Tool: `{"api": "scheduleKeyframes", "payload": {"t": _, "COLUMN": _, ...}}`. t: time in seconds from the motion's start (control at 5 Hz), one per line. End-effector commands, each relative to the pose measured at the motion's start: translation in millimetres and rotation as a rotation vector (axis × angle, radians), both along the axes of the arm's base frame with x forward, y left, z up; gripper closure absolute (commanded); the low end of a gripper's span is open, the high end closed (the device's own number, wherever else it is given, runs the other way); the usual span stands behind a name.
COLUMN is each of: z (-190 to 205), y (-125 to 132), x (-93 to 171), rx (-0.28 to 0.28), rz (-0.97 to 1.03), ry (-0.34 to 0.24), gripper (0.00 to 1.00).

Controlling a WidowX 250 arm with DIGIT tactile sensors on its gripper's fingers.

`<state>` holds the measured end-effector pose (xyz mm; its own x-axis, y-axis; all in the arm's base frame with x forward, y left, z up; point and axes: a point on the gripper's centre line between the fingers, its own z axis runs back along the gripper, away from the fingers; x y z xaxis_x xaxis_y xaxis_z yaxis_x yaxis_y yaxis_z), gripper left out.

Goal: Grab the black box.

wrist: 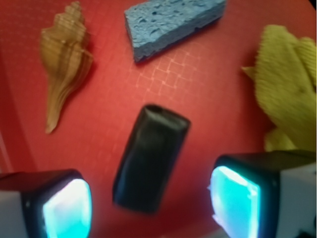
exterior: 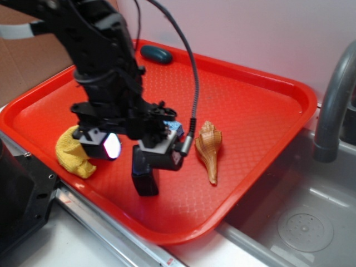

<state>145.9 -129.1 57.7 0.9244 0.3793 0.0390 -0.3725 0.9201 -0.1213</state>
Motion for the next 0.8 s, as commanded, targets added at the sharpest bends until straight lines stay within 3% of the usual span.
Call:
{"api": "scheduleKeyframes", "payload": {"t": 0.0, "z": -19.0, "y": -22.2, "x": 8.6, "rx": 0.000, "rz": -0.088, "ry": 0.111, "gripper": 0.00}}
{"api": "scheduleKeyframes", "payload": {"t": 0.2, "z": -27.4, "y": -25.0, "x": 13.7, "rx": 0.022, "rz": -0.174, "ry": 0.299, "gripper": 0.04}}
{"api": "scheduleKeyframes", "payload": {"t": 0.4, "z": -8.9, "y": -20.1, "x": 23.3, "rx": 0.092, "rz": -0.235, "ry": 0.280, "gripper": 1.00}}
{"api": "scheduleKeyframes", "payload": {"t": 0.6, "z": 43.1, "y": 3.5, "x": 49.2, "rx": 0.164, "rz": -0.308, "ry": 0.134, "gripper": 1.00}}
